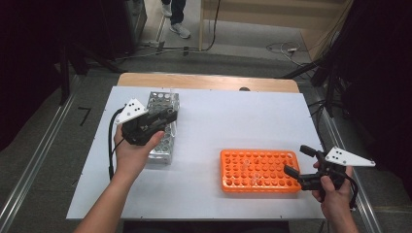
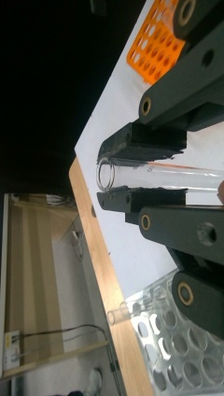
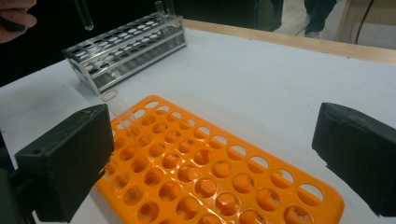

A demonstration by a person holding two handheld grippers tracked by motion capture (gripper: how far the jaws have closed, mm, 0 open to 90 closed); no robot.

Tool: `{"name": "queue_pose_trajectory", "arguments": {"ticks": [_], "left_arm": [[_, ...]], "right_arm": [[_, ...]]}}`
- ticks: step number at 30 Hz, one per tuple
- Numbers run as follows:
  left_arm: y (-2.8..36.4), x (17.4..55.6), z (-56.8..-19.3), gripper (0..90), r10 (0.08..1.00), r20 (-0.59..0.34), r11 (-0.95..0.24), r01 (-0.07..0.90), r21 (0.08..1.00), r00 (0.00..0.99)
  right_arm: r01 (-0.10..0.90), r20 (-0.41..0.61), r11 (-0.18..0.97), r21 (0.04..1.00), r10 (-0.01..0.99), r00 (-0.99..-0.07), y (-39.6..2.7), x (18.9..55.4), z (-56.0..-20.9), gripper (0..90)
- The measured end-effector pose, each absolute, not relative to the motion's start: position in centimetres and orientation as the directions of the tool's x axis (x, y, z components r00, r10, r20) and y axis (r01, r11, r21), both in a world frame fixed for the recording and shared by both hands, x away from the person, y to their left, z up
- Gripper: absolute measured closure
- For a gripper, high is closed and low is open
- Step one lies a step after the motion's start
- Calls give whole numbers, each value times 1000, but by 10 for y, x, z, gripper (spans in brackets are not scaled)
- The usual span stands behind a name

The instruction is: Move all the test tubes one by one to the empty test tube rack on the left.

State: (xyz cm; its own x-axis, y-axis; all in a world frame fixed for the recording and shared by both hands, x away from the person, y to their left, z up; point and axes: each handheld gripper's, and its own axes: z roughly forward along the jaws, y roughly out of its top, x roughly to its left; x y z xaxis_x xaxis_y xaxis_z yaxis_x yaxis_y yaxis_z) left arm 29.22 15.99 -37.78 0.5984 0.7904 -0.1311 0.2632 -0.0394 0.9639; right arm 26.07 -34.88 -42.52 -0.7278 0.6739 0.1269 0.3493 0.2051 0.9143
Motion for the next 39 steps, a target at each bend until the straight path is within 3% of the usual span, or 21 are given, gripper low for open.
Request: {"name": "queue_pose_trajectory", "arguments": {"ticks": [17, 39], "left_arm": [[168, 351, -381, 766, 845, -150, 14, 259, 966, 514], [171, 395, -404, 766, 885, -184, 56, 294, 954, 427]], "right_arm": [[364, 132, 204, 909, 687, -715, -356, 266, -433, 0], [375, 137, 201, 905, 697, -704, -360, 269, -438, 0]]}}
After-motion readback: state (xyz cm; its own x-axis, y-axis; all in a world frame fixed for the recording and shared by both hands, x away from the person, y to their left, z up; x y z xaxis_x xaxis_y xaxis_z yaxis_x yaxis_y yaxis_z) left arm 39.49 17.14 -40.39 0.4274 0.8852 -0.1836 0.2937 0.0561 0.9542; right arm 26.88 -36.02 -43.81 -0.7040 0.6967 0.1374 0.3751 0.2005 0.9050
